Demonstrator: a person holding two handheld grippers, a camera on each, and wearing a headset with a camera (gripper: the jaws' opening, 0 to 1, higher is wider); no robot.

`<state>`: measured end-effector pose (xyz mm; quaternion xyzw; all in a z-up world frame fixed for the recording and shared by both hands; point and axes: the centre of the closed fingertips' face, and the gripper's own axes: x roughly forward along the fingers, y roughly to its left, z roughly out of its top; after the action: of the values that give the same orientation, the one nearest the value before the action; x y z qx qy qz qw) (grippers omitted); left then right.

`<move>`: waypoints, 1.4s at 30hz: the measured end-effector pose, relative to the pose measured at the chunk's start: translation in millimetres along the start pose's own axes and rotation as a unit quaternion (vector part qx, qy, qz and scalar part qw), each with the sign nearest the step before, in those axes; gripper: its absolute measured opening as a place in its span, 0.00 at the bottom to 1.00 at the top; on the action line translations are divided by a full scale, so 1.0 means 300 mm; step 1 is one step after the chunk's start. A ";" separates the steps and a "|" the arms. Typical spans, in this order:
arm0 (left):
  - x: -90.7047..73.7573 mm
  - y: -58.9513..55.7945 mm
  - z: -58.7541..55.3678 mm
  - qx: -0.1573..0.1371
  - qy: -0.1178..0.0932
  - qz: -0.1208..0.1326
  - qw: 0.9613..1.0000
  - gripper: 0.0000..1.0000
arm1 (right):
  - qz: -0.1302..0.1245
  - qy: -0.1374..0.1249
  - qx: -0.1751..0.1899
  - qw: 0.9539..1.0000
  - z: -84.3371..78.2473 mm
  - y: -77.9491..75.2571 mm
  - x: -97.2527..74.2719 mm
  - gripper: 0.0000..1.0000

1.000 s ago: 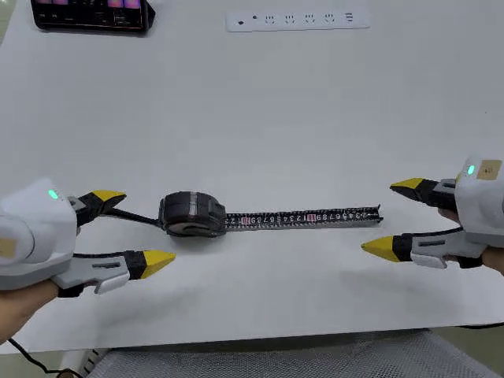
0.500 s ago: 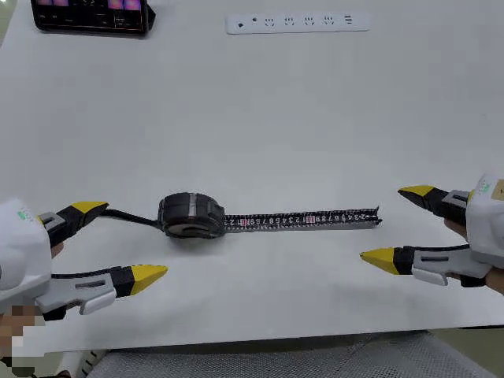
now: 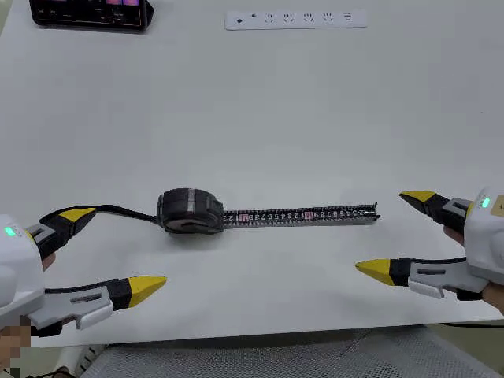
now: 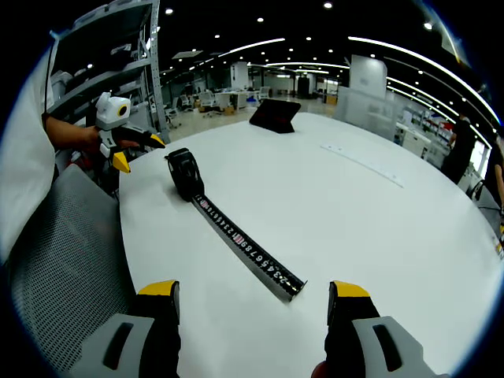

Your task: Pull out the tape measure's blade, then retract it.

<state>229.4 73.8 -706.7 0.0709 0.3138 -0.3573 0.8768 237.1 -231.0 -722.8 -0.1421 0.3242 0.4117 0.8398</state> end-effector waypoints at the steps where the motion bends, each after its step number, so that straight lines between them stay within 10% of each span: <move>1: -0.002 -0.002 -0.003 -0.001 0.000 0.002 1.000 0.83 | 0.000 0.000 0.001 1.000 -0.004 0.003 0.001 0.76; 15: -0.028 -0.033 -0.066 -0.034 0.004 0.005 0.999 0.87 | 0.003 0.005 0.013 1.000 -0.047 0.042 0.003 0.85; 42: -0.026 -0.055 -0.059 -0.028 0.000 0.000 1.000 0.98 | 0.012 0.013 0.026 1.000 -0.069 0.073 -0.013 0.99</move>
<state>205.2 72.4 -714.4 0.0465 0.3241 -0.3483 0.8783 209.4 -230.3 -735.0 -0.1216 0.3470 0.4118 0.8338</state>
